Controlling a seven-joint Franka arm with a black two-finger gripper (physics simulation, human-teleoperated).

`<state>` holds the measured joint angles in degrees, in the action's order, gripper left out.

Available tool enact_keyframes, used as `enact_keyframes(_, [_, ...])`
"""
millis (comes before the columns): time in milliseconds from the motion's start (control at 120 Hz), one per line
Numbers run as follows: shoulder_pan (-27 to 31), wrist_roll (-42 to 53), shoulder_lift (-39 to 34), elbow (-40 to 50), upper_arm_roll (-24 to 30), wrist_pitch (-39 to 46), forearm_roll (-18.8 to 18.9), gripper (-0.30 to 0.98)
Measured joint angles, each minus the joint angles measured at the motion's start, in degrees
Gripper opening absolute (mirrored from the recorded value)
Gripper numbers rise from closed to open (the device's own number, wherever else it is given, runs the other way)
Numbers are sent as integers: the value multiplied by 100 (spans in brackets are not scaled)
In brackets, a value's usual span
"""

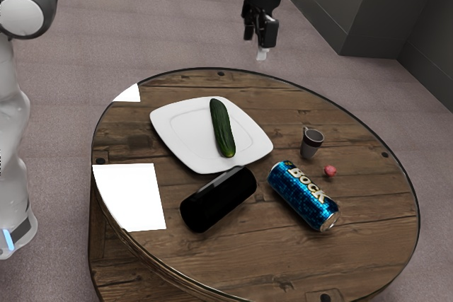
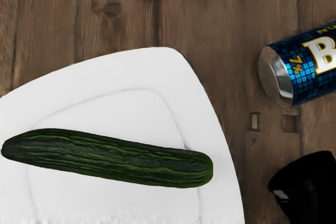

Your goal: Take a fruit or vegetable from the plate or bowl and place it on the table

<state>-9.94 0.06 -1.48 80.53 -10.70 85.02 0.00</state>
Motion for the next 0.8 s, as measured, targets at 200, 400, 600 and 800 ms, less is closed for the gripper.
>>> enact_keyframes(200, [661,7,-6,-60,-84,-261,-43,69])
enact_keyframes(400, [1418,-164,8,-1326,-48,-795,-86,69])
enact_keyframes(600, [1409,-2246,580,-1388,-138,-1021,-31,69])
enact_keyframes(800, [1071,-4263,1003,-1367,-137,-798,-22,69])
